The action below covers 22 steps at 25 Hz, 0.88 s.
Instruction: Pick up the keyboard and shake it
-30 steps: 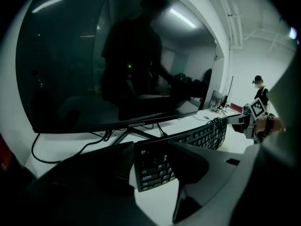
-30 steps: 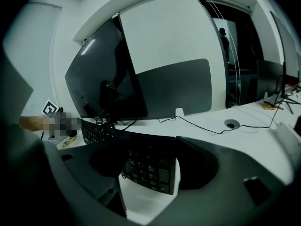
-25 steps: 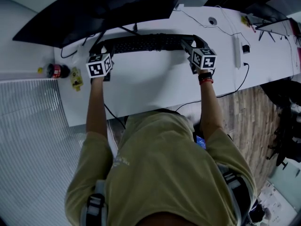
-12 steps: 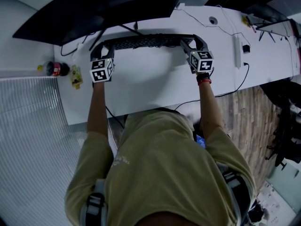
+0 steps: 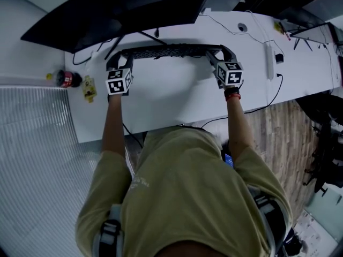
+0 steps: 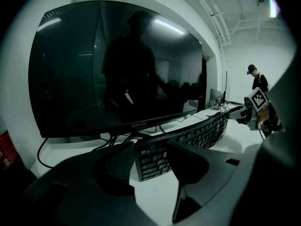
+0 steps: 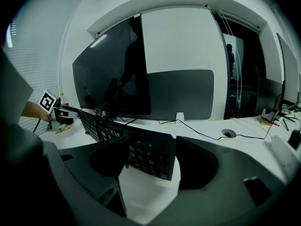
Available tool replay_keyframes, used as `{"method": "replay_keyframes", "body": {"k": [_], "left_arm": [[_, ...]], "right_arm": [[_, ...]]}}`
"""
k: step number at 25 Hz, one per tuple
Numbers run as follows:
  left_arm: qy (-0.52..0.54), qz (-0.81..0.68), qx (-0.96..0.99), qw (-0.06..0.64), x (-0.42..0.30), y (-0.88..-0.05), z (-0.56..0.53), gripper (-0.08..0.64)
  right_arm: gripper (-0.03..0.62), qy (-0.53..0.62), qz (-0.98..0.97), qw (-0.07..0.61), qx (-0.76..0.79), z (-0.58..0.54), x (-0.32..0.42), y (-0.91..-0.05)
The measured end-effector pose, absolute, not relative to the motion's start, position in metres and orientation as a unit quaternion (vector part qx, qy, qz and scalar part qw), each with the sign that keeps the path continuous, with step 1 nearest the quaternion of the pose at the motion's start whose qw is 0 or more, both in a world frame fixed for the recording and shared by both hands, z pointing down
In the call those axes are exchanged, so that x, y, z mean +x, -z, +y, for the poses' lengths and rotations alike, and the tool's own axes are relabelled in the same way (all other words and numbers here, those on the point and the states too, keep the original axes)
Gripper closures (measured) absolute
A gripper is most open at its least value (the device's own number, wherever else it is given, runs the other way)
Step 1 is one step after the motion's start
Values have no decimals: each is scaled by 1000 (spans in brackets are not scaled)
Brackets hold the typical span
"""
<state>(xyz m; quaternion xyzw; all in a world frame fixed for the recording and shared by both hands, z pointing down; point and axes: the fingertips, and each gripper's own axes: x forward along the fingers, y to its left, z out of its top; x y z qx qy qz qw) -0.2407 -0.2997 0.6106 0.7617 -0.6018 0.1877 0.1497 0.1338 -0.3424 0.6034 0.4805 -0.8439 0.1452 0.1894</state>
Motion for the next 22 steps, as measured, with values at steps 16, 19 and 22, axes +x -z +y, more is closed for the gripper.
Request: {"method": "replay_keyframes", "body": {"k": [16,19,22], "left_arm": [[-219,-606,752,136,-240,-620,-268,333],[-223,-608,752,128,-236,-615,-262,331],[-228,-608,750,125,-234,-614,-255,331]], "right_arm": [[275,-147,-845,207,470,-314,136,-607],[275,-144,-842,210,475,-307,137,-608],[275,-144,-841,214,476,-298,137,-610]]}}
